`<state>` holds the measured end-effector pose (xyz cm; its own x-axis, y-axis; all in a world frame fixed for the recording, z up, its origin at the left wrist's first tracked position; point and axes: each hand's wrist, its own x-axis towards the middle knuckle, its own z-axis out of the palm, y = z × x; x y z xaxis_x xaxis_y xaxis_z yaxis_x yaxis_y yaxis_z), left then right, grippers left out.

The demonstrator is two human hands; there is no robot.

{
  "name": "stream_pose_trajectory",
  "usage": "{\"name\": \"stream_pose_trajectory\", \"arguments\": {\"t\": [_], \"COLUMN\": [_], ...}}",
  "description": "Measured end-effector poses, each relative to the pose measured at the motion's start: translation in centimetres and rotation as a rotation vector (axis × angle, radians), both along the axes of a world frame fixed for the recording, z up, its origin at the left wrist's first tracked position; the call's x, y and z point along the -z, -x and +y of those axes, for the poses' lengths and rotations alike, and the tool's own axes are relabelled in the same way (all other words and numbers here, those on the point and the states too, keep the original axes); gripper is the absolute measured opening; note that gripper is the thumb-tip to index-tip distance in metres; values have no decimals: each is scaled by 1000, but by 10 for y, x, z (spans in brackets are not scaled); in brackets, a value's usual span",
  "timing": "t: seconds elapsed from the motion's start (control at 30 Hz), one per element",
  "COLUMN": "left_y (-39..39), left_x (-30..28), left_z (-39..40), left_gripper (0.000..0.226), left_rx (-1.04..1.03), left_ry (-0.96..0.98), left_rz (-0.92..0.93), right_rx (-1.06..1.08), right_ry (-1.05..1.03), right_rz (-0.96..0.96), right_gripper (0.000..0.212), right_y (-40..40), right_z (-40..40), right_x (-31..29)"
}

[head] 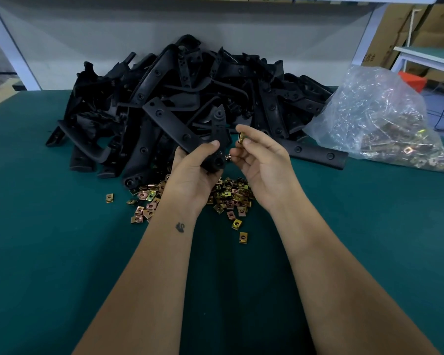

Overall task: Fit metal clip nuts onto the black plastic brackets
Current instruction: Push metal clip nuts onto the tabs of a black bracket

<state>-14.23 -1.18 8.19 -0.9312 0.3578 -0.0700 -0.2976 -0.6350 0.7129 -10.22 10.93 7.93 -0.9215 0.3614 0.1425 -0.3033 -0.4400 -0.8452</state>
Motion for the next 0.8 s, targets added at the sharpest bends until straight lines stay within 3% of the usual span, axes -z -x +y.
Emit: {"name": "stream_pose_trajectory", "arguments": {"t": [0.27,0.63,0.8], "left_y": [1,1,1], "left_x": [2,6,6], "left_z": [0,1,1], "left_gripper": [29,25,27], "left_rx": [60,93,101], "left_ry": [-3,32,47], "left_rz": [11,42,47], "right_rx": [58,144,169], "right_ry": [21,-7,-43], "right_rz": [-21,-30,-31], "right_gripper": [13,24,17], "right_y": [-3,-3,-2], "right_z": [-3,0,-1], "right_x": [-3,-4,-3]}}
